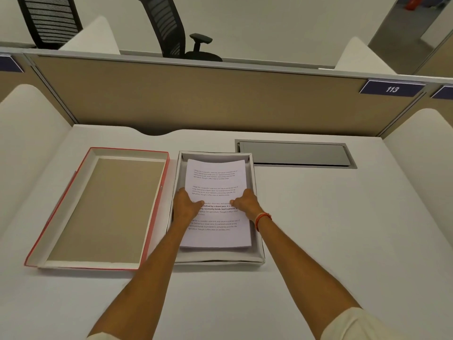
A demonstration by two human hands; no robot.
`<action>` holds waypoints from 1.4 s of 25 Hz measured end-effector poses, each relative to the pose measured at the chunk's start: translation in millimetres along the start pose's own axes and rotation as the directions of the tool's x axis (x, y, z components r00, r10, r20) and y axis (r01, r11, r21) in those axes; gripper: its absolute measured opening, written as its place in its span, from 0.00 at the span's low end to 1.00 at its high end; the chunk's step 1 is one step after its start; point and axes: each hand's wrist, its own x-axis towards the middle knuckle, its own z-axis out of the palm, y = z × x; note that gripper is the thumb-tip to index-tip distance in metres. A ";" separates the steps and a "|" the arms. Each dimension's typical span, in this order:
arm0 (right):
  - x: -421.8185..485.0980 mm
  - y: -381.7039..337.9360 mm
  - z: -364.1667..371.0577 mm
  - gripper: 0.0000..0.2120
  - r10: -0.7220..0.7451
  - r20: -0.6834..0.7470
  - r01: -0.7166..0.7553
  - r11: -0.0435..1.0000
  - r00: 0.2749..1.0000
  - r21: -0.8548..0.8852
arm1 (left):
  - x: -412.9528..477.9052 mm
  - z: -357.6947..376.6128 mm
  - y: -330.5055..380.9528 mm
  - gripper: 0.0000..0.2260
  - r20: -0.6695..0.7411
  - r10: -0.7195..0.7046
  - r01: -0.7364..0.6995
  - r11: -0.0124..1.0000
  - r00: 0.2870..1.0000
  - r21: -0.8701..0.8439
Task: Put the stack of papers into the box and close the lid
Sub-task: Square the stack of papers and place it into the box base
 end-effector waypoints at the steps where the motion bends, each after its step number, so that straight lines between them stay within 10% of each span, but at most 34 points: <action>1: 0.1 -0.8 -1.3 0.17 0.004 0.008 -0.004 1.000 1.000 0.024 | -0.1 0.3 -0.3 0.24 -0.012 -0.008 0.008 1.000 1.000 0.009; 35: -11.6 13.1 -8.4 0.18 0.026 -0.022 -0.023 0.993 0.999 0.115 | -6.4 -7.2 -5.7 0.28 -0.009 -0.043 0.042 0.998 0.999 -0.040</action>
